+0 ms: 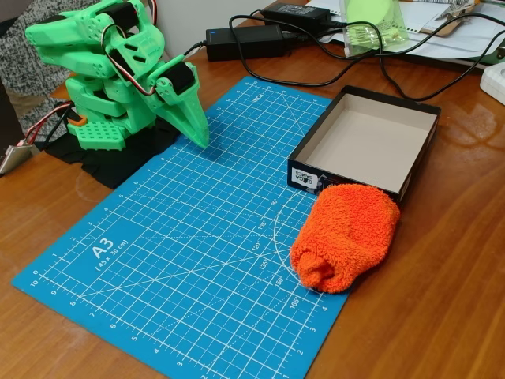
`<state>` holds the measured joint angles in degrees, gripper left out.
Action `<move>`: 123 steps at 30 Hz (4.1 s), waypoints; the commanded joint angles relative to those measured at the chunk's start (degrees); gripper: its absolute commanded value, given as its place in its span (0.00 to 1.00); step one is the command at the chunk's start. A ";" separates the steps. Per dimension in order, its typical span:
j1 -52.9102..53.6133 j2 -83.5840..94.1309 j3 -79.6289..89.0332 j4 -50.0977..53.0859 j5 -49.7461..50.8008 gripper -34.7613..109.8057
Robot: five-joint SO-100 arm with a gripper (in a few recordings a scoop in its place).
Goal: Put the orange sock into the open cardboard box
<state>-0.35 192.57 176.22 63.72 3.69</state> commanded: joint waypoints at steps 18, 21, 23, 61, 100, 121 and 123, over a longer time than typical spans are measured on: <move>0.26 1.23 0.35 -0.62 0.79 0.24; 0.26 1.23 0.35 -0.62 0.79 0.24; 0.26 1.23 0.35 -0.62 0.79 0.24; 15.03 -91.32 -65.39 -30.23 -17.31 0.43; 3.69 -102.92 -82.53 -26.89 2.72 0.24; -19.34 -89.56 -69.61 -35.24 19.34 0.24; -19.60 -90.79 -69.43 -35.24 19.69 0.24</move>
<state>-18.02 101.87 106.00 29.18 21.97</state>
